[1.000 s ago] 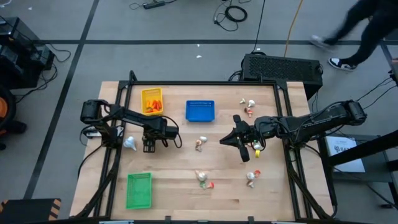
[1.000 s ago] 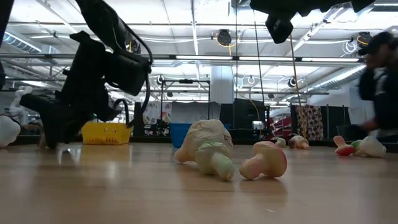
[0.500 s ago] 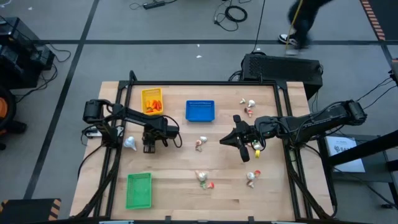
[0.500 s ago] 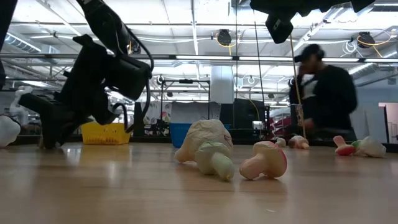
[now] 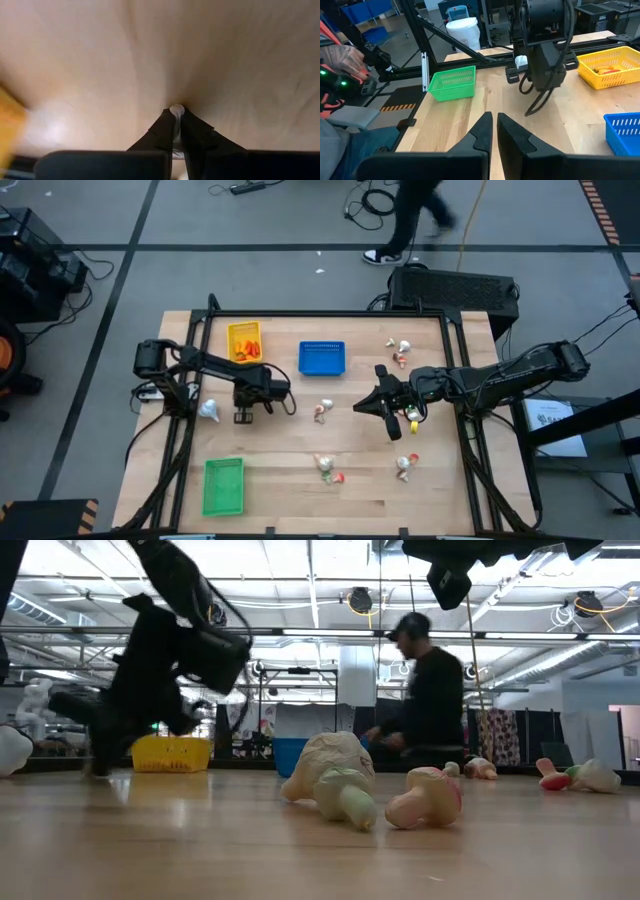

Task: Sort produce into baskets
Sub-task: Put the left brown mushroom into the blue bin

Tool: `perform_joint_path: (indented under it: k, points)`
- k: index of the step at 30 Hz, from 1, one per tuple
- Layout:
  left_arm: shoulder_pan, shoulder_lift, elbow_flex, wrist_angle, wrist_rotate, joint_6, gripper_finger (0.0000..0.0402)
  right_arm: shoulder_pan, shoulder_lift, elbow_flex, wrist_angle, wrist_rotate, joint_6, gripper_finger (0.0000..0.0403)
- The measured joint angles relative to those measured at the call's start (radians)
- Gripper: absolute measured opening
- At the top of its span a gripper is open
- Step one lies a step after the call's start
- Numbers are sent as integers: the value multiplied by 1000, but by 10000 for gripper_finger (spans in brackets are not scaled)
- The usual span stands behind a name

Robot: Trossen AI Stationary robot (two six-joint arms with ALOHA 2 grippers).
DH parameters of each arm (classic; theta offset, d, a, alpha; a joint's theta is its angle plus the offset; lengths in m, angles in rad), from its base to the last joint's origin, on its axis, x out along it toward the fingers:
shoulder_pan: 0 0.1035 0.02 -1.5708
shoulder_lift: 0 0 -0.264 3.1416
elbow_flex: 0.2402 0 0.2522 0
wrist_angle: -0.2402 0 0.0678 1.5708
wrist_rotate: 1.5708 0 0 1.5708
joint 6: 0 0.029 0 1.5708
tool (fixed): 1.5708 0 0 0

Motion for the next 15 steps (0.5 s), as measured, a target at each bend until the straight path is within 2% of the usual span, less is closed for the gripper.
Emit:
perform_joint_path:
  k: [11,15]
  points:
    - [0,-87,194,14,1,70,25,0,0,0,1,0,-3,18]
    - [7,-134,248,157,0,108,25,0,0,0,1,1,-3,18]
